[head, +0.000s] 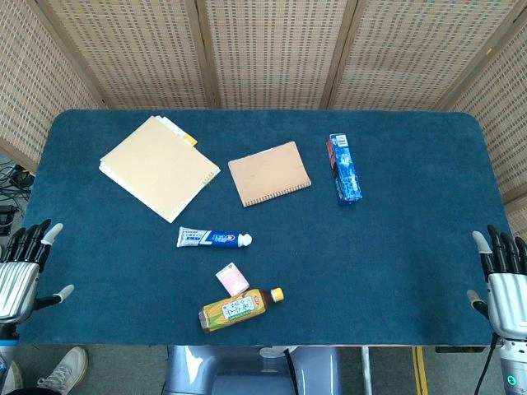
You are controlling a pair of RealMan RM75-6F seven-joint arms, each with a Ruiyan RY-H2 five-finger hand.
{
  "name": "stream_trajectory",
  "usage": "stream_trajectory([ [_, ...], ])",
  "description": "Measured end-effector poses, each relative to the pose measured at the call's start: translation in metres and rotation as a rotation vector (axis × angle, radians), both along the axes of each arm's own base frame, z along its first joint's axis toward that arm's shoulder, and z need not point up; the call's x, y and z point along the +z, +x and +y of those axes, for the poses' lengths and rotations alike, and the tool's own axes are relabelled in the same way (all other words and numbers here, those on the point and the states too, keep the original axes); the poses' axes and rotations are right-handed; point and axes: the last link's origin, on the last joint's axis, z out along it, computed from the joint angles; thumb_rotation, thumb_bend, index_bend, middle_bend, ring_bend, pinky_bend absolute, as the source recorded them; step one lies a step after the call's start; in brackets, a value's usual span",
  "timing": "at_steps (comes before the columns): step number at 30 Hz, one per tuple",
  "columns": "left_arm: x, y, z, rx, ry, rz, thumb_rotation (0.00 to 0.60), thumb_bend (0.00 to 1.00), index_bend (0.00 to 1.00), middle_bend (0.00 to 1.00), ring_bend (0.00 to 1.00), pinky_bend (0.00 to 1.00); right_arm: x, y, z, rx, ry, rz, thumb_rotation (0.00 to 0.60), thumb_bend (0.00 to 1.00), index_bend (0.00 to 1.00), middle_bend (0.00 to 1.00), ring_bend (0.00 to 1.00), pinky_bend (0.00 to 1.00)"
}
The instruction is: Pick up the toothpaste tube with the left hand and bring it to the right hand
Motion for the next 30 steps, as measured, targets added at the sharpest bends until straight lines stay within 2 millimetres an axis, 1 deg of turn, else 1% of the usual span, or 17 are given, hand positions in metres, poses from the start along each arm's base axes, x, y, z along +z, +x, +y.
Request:
stream_trajectory([
  [8,-0.003,0.0,0.003,-0.007,-0.005,0.001,0.6,0.0,0.0,0.0,0.0,0.0,0.0,0.0,0.001,-0.001,0.006,0.0,0.6,0.0,0.0,0.0,0.0,0.0],
  [11,-0.009,0.003,0.012,-0.037,-0.02,-0.006,0.6,0.0,0.0,0.0,0.0,0.0,0.001,0.0,0.001,0.0,0.004,-0.003,0.6,0.0,0.0,0.0,0.0,0.0],
  [16,-0.03,0.015,0.048,-0.127,-0.097,-0.022,0.6,0.0,0.0,0.0,0.0,0.01,0.001,-0.003,-0.001,-0.018,0.004,0.003,0.6,0.0,0.0,0.0,0.0,0.0],
  [17,-0.035,0.019,0.055,-0.144,-0.115,-0.024,0.6,0.0,0.0,0.0,0.0,0.03,0.001,-0.004,-0.002,-0.023,0.004,0.002,0.6,0.0,0.0,0.0,0.0,0.0],
  [18,-0.041,0.024,0.065,-0.165,-0.14,-0.024,0.6,0.0,0.0,0.0,0.01,0.07,0.001,-0.005,-0.003,-0.026,0.003,0.002,0.6,0.0,0.0,0.0,0.0,0.0],
  [19,-0.046,0.028,0.073,-0.182,-0.16,-0.021,0.6,0.0,0.0,0.0,0.02,0.11,0.002,-0.005,-0.004,-0.029,0.001,0.004,0.6,0.0,0.0,0.0,0.0,0.0],
  [21,-0.058,0.04,0.091,-0.217,-0.211,-0.01,0.6,0.0,0.03,0.0,0.06,0.16,0.001,-0.006,-0.006,-0.037,-0.003,0.01,0.6,0.0,0.0,0.0,0.0,0.0],
  [23,-0.07,0.051,0.106,-0.244,-0.256,0.003,0.6,0.01,0.07,0.03,0.1,0.19,0.001,-0.008,-0.007,-0.048,-0.003,0.019,0.6,0.0,0.0,0.0,0.0,0.0],
  [26,-0.092,0.07,0.13,-0.286,-0.327,0.04,0.6,0.03,0.14,0.11,0.16,0.23,0.0,-0.011,-0.008,-0.066,-0.002,0.03,0.6,0.0,0.0,0.0,0.0,0.0],
  [27,-0.101,0.076,0.139,-0.298,-0.347,0.056,0.6,0.05,0.16,0.14,0.18,0.25,0.0,-0.012,-0.009,-0.071,-0.003,0.032,0.6,0.0,0.0,0.0,0.0,0.0],
  [30,-0.12,0.088,0.153,-0.312,-0.386,0.093,0.6,0.14,0.2,0.18,0.21,0.29,0.0,-0.015,-0.01,-0.086,-0.005,0.037,0.6,0.0,0.0,0.0,0.0,0.0],
])
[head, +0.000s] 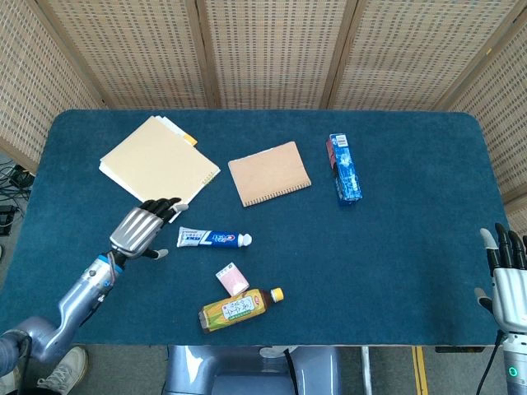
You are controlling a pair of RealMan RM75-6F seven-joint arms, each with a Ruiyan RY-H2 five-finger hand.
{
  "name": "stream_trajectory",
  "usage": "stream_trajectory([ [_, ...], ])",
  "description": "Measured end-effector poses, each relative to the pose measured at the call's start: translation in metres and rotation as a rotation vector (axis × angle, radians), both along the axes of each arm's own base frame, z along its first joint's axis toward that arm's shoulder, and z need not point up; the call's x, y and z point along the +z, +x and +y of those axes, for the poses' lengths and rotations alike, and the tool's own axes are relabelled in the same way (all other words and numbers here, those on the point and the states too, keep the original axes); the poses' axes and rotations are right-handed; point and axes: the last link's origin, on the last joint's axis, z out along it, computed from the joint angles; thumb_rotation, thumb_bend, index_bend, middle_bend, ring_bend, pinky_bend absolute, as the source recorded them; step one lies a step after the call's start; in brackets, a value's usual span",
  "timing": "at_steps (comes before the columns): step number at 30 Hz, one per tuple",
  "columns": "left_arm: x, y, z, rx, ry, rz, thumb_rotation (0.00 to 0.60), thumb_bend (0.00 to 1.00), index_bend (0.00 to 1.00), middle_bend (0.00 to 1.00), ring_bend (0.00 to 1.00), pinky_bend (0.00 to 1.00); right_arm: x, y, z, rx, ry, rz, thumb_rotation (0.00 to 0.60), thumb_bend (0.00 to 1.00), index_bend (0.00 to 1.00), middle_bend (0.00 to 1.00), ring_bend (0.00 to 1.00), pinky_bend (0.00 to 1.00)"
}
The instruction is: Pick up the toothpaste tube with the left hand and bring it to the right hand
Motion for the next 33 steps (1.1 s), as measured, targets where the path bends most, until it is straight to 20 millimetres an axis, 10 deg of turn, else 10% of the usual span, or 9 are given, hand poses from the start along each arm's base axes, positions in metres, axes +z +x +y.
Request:
stream_trajectory([
  [10,-0.046,0.019,0.021,0.01,-0.074,0.062,0.6,0.3,0.24,0.21,0.27,0.32,0.002,-0.006,-0.002,-0.041,-0.013,0.01,0.6,0.0,0.0,0.0,0.0,0.0],
  [33,-0.08,0.025,0.033,0.055,-0.144,0.107,0.6,0.31,0.28,0.21,0.27,0.33,0.004,-0.01,-0.005,-0.06,0.001,-0.009,0.6,0.0,0.0,0.0,0.0,0.0],
])
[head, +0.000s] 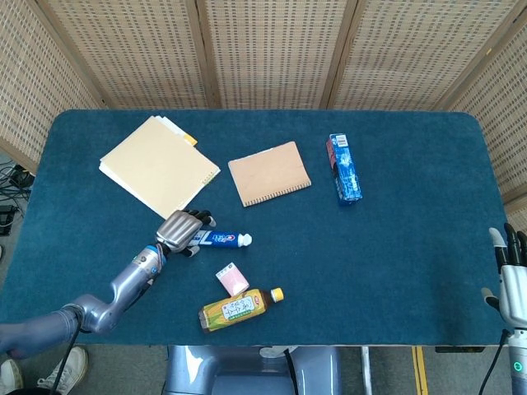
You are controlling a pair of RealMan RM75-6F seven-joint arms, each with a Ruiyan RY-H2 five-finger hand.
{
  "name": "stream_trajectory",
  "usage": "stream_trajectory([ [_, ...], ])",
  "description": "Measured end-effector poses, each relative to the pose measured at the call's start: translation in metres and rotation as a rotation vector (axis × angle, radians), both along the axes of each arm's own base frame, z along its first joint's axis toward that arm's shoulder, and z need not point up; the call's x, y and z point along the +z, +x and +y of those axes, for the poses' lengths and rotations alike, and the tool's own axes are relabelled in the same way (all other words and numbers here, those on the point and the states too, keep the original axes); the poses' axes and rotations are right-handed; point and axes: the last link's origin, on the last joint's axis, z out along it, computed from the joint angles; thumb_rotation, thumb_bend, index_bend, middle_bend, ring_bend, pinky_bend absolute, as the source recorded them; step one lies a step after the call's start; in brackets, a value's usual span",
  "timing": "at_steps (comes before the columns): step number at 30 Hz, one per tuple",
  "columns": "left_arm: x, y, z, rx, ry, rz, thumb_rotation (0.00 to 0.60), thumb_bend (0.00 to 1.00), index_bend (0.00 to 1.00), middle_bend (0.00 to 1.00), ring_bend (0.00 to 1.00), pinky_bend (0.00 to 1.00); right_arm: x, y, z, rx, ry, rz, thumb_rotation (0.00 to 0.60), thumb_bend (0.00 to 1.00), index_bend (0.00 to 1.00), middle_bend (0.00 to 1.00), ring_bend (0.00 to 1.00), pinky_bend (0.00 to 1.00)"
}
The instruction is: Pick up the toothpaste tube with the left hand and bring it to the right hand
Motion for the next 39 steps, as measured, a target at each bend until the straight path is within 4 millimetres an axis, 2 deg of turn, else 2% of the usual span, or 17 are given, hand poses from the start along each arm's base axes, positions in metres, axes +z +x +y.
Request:
stream_trajectory([
  [13,-0.009,0.007,0.0,0.006,-0.017,-0.019,0.6,0.3,0.32,0.25,0.3,0.36,0.001,-0.002,0.0,0.001,0.005,-0.003,0.6,0.0,0.0,0.0,0.0,0.0],
  [19,-0.012,0.007,0.001,0.011,-0.005,-0.027,0.6,0.32,0.43,0.36,0.39,0.5,0.001,-0.002,-0.001,-0.002,0.01,-0.006,0.6,0.0,0.0,0.0,0.0,0.0],
  [22,-0.013,0.006,0.0,0.012,-0.003,-0.028,0.6,0.38,0.5,0.42,0.42,0.52,0.002,-0.003,-0.001,-0.001,0.012,-0.007,0.6,0.0,0.0,0.0,0.0,0.0],
  [26,-0.014,0.007,0.0,0.008,0.004,-0.029,0.6,0.46,0.52,0.44,0.43,0.53,0.002,-0.003,-0.001,-0.002,0.012,-0.009,0.6,0.0,0.0,0.0,0.0,0.0],
  [29,-0.014,0.006,-0.002,0.011,0.003,-0.03,0.6,0.57,0.56,0.47,0.45,0.54,0.002,-0.003,-0.001,-0.002,0.014,-0.011,0.6,0.0,0.0,0.0,0.0,0.0],
  [32,-0.015,0.006,-0.004,0.015,0.0,-0.033,0.6,0.63,0.6,0.51,0.47,0.56,0.002,-0.003,0.0,-0.002,0.016,-0.012,0.6,0.0,0.0,0.0,0.0,0.0],
  [39,-0.004,0.005,-0.005,0.033,0.029,-0.12,0.6,0.64,0.64,0.54,0.48,0.56,0.002,-0.003,0.0,0.0,0.024,-0.019,0.6,0.0,0.0,0.0,0.0,0.0],
])
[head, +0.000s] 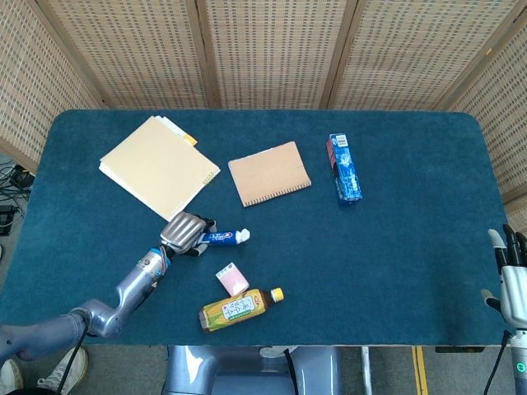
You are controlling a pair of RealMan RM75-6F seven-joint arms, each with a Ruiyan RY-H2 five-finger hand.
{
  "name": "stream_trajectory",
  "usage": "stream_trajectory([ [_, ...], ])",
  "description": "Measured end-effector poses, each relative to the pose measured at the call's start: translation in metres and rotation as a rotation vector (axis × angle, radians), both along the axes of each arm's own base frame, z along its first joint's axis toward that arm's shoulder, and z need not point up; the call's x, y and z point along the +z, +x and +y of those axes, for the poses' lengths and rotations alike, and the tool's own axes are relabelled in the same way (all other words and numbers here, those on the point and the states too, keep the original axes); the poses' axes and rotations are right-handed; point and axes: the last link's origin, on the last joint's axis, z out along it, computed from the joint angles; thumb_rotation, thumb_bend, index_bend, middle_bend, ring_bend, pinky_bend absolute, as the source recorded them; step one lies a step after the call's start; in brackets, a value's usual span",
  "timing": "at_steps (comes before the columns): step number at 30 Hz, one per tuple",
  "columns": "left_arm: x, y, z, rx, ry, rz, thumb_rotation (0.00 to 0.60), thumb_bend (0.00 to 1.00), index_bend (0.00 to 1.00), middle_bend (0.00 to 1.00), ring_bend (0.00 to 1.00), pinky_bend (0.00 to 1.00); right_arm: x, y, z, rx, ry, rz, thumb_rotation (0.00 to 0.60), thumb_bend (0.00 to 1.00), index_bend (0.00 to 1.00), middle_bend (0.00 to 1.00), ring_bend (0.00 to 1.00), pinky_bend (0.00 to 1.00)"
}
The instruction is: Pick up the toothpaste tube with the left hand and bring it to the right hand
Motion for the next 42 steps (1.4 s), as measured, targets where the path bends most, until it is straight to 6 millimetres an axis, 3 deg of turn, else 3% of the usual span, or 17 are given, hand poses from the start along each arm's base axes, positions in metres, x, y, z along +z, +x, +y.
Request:
stream_trajectory([
  [9,0.027,-0.005,0.002,0.065,0.023,-0.205,0.6,0.64,0.65,0.55,0.49,0.57,-0.003,0.005,-0.004,0.022,0.018,-0.048,0.6,0.0,0.0,0.0,0.0,0.0],
  [15,0.047,0.002,0.007,0.093,0.041,-0.363,0.6,0.64,0.67,0.57,0.51,0.58,0.0,0.02,-0.02,0.071,0.078,-0.12,0.6,0.0,0.0,0.0,0.0,0.0],
  [18,0.058,0.012,0.011,0.065,0.064,-0.41,0.6,0.64,0.67,0.57,0.51,0.58,0.008,0.034,-0.034,0.103,0.102,-0.129,0.526,0.0,0.0,0.0,0.0,0.0],
  [25,0.058,0.033,0.015,0.0,0.061,-0.403,0.6,0.64,0.67,0.57,0.51,0.58,0.016,0.073,-0.063,0.174,0.164,-0.306,0.12,0.0,0.0,0.0,0.0,0.0],
  [28,0.056,0.045,0.017,-0.026,0.058,-0.402,0.6,0.64,0.67,0.57,0.51,0.58,0.019,0.092,-0.081,0.202,0.19,-0.399,0.006,0.0,0.02,0.0,0.0,0.0],
  [35,0.047,0.066,0.02,-0.052,0.05,-0.409,0.6,0.64,0.67,0.57,0.51,0.58,0.014,0.134,-0.12,0.221,0.265,-0.476,0.0,0.0,0.01,0.0,0.0,0.0],
  [42,0.033,0.085,0.022,-0.063,0.036,-0.427,0.6,0.64,0.68,0.57,0.51,0.58,0.004,0.172,-0.147,0.242,0.343,-0.592,0.0,0.0,0.0,0.0,0.0,0.0],
])
